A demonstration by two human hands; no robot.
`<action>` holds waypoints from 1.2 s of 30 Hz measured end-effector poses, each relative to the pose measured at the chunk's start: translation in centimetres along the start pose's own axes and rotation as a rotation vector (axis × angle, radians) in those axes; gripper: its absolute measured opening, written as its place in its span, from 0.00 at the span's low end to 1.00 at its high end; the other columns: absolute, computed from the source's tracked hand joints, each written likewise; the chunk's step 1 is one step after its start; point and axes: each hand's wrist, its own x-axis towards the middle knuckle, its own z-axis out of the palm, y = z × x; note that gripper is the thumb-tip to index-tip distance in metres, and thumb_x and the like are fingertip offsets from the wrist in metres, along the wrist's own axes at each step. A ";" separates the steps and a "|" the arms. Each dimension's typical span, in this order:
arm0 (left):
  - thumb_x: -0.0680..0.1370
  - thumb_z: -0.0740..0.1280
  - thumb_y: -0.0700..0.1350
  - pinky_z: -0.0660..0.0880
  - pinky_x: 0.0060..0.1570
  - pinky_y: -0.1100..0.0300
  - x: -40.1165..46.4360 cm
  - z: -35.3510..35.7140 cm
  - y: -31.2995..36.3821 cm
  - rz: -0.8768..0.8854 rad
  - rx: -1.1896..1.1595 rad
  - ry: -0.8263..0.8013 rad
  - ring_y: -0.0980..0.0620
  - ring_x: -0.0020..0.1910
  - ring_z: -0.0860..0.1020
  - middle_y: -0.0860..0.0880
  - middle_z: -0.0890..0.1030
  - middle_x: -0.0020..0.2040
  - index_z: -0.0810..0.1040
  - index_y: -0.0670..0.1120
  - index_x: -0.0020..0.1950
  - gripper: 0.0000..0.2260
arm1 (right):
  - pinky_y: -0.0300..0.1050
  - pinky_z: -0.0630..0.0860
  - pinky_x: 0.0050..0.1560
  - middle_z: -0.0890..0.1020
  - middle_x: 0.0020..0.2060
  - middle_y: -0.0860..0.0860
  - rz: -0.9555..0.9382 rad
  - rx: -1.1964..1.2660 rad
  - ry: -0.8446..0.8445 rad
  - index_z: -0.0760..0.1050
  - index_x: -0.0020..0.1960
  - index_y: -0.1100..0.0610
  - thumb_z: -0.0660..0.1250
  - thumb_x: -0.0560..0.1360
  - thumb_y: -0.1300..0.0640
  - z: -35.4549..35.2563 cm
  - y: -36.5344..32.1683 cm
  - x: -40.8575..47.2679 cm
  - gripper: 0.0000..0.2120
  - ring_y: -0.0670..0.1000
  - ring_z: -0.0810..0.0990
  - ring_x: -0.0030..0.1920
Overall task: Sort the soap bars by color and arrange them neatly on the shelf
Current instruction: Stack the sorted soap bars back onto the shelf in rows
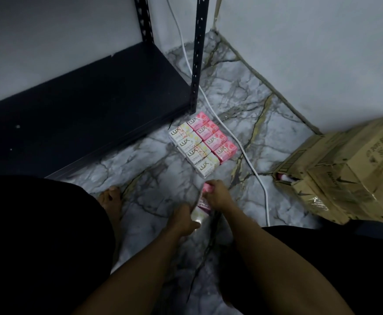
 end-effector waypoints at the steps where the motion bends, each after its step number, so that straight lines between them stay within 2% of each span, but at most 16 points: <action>1: 0.69 0.78 0.47 0.75 0.52 0.56 -0.5 0.0 -0.7 0.008 -0.055 0.010 0.45 0.57 0.79 0.43 0.81 0.58 0.76 0.42 0.60 0.23 | 0.50 0.70 0.64 0.75 0.63 0.61 -0.018 -0.013 0.003 0.75 0.66 0.61 0.69 0.74 0.63 0.7 0.0 -0.2 0.20 0.62 0.75 0.63; 4: 0.69 0.74 0.47 0.76 0.47 0.59 -2.2 -0.1 -1.4 0.018 -0.194 0.045 0.47 0.53 0.81 0.45 0.82 0.55 0.79 0.42 0.58 0.20 | 0.50 0.67 0.65 0.73 0.65 0.62 -0.036 0.081 0.149 0.71 0.69 0.63 0.68 0.76 0.60 2.4 0.1 -1.9 0.23 0.63 0.72 0.65; 7: 0.66 0.70 0.56 0.79 0.56 0.51 -2.1 1.7 -2.2 0.039 -0.171 0.117 0.48 0.57 0.80 0.47 0.81 0.56 0.79 0.47 0.59 0.25 | 0.53 0.66 0.68 0.70 0.67 0.63 -0.003 0.191 0.320 0.64 0.74 0.63 0.69 0.76 0.56 4.5 0.4 -4.0 0.30 0.62 0.68 0.68; 9: 0.67 0.68 0.61 0.75 0.62 0.48 -2.2 2.5 -1.8 0.064 -0.052 0.092 0.45 0.66 0.74 0.46 0.75 0.65 0.72 0.49 0.69 0.33 | 0.56 0.67 0.68 0.68 0.67 0.62 0.040 0.207 0.352 0.60 0.75 0.60 0.69 0.75 0.54 5.8 0.1 -5.0 0.33 0.61 0.66 0.68; 11: 0.74 0.67 0.55 0.72 0.65 0.47 -2.5 3.1 -1.2 0.012 0.103 0.079 0.41 0.71 0.67 0.41 0.66 0.72 0.63 0.44 0.75 0.33 | 0.55 0.67 0.64 0.67 0.68 0.62 0.078 0.197 0.382 0.57 0.75 0.61 0.69 0.75 0.54 6.8 -0.4 -5.3 0.34 0.61 0.66 0.67; 13: 0.78 0.68 0.49 0.77 0.57 0.51 -2.9 3.4 -0.6 -0.001 0.192 0.213 0.41 0.67 0.70 0.39 0.69 0.68 0.68 0.41 0.71 0.25 | 0.55 0.69 0.62 0.67 0.68 0.63 0.105 0.175 0.404 0.56 0.74 0.63 0.68 0.75 0.55 7.3 -0.8 -5.0 0.34 0.62 0.69 0.66; 16: 0.58 0.83 0.50 0.77 0.28 0.59 -1.5 4.1 -1.3 0.014 0.267 0.250 0.47 0.44 0.81 0.44 0.79 0.46 0.80 0.44 0.48 0.24 | 0.57 0.70 0.61 0.69 0.65 0.64 0.103 0.117 0.413 0.58 0.71 0.65 0.67 0.74 0.57 7.4 -1.1 -4.1 0.31 0.64 0.70 0.64; 17: 0.53 0.85 0.50 0.75 0.24 0.60 -0.8 4.5 -1.7 0.015 0.258 0.236 0.48 0.39 0.81 0.46 0.78 0.42 0.80 0.45 0.44 0.25 | 0.57 0.71 0.60 0.70 0.63 0.64 0.091 0.102 0.409 0.59 0.70 0.65 0.67 0.73 0.59 7.4 -1.1 -3.7 0.30 0.64 0.70 0.62; 19: 0.53 0.85 0.50 0.73 0.22 0.60 -0.2 4.5 -2.1 0.028 0.249 0.289 0.48 0.36 0.80 0.47 0.77 0.40 0.78 0.46 0.41 0.24 | 0.57 0.71 0.58 0.72 0.61 0.65 0.064 0.069 0.391 0.60 0.69 0.66 0.67 0.72 0.62 7.3 -0.8 -3.2 0.29 0.64 0.71 0.60; 21: 0.57 0.84 0.51 0.76 0.27 0.57 -0.8 3.3 -2.2 0.017 0.278 0.336 0.46 0.41 0.81 0.45 0.77 0.44 0.79 0.44 0.46 0.24 | 0.56 0.71 0.58 0.72 0.60 0.64 0.049 0.055 0.382 0.61 0.68 0.65 0.67 0.72 0.63 7.4 -0.4 -3.0 0.28 0.64 0.71 0.60; 22: 0.60 0.82 0.52 0.78 0.33 0.55 -0.8 2.8 -2.5 -0.014 0.255 0.352 0.44 0.48 0.80 0.44 0.78 0.49 0.79 0.42 0.53 0.28 | 0.56 0.71 0.59 0.72 0.61 0.64 0.042 0.056 0.384 0.61 0.68 0.65 0.68 0.72 0.62 7.4 -0.3 -3.1 0.28 0.64 0.71 0.61; 24: 0.70 0.76 0.54 0.76 0.52 0.51 -0.8 1.5 -2.8 -0.069 0.202 0.361 0.43 0.64 0.73 0.42 0.72 0.63 0.69 0.41 0.70 0.34 | 0.54 0.69 0.63 0.70 0.64 0.63 0.017 0.046 0.387 0.62 0.71 0.64 0.68 0.73 0.61 7.5 0.0 -3.3 0.30 0.63 0.69 0.64; 25: 0.73 0.74 0.55 0.74 0.57 0.51 -0.7 1.0 -3.0 -0.086 0.202 0.358 0.44 0.67 0.70 0.43 0.69 0.67 0.63 0.43 0.75 0.36 | 0.54 0.68 0.65 0.69 0.66 0.63 0.005 0.037 0.383 0.61 0.72 0.64 0.68 0.74 0.60 7.5 0.1 -3.3 0.30 0.62 0.68 0.65; 28: 0.77 0.71 0.51 0.75 0.57 0.50 -0.8 -0.2 -3.8 -0.081 0.173 0.380 0.43 0.68 0.69 0.43 0.67 0.71 0.52 0.46 0.81 0.39 | 0.54 0.70 0.61 0.69 0.65 0.62 -0.024 0.002 0.358 0.64 0.71 0.62 0.67 0.75 0.61 7.4 0.1 -3.1 0.26 0.62 0.69 0.63; 31: 0.79 0.68 0.45 0.76 0.58 0.49 -0.9 -0.5 -4.9 -0.010 0.159 0.340 0.43 0.68 0.72 0.43 0.70 0.71 0.53 0.50 0.81 0.34 | 0.50 0.70 0.56 0.71 0.61 0.62 -0.048 -0.008 0.335 0.68 0.66 0.61 0.67 0.75 0.63 7.1 0.0 -3.3 0.21 0.62 0.71 0.59; 36: 0.78 0.70 0.46 0.74 0.60 0.52 -1.2 -1.9 -6.0 -0.057 0.053 0.295 0.44 0.67 0.73 0.43 0.72 0.71 0.54 0.51 0.81 0.36 | 0.41 0.65 0.47 0.75 0.55 0.61 -0.089 0.077 0.277 0.71 0.66 0.61 0.70 0.73 0.61 6.7 -1.2 -3.9 0.23 0.60 0.75 0.54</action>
